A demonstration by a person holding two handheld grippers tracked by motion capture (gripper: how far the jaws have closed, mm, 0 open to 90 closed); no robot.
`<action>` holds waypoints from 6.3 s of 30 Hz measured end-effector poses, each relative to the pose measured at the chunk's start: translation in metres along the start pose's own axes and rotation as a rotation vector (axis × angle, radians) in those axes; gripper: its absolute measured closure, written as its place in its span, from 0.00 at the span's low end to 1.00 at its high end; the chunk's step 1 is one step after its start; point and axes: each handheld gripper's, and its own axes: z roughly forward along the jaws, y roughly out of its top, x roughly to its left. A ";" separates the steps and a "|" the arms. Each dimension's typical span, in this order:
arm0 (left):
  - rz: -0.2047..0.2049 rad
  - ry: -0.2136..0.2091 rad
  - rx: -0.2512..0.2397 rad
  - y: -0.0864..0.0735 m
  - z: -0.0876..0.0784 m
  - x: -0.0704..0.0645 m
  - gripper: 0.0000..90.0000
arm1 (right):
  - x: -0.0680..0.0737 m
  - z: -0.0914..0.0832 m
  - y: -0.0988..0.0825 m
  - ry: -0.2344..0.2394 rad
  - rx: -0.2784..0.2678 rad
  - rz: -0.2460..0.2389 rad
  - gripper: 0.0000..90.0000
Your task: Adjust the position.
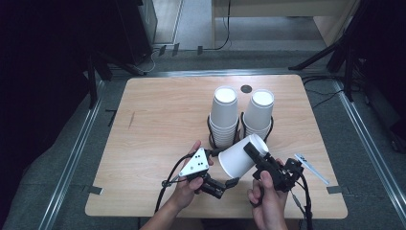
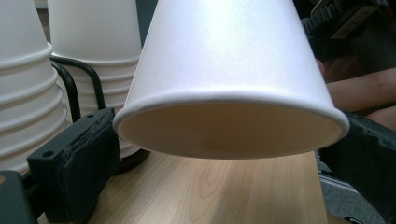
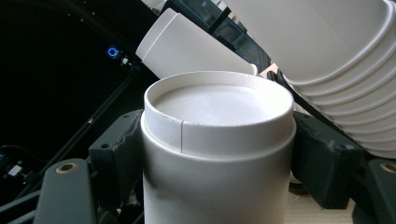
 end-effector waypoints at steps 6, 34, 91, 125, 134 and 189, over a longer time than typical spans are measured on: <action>0.007 0.003 0.003 -0.001 0.002 -0.002 0.00 | 0.000 0.001 -0.002 0.012 0.017 0.026 0.27; -0.029 0.011 0.008 0.000 0.005 -0.004 0.04 | -0.004 0.002 -0.005 0.017 0.021 0.092 0.27; 0.025 -0.071 0.128 0.002 -0.008 0.008 0.09 | -0.013 -0.008 0.027 0.091 -0.012 -0.253 0.22; 0.085 -0.117 0.256 0.004 -0.023 0.023 0.09 | 0.017 -0.022 0.024 0.109 0.422 -1.286 0.26; 0.106 -0.152 0.290 0.004 -0.023 0.021 0.09 | 0.009 -0.017 0.011 0.143 0.524 -1.346 0.23; 0.076 -0.319 0.261 0.005 -0.027 0.017 0.06 | -0.010 -0.016 -0.022 0.204 0.745 -1.562 0.30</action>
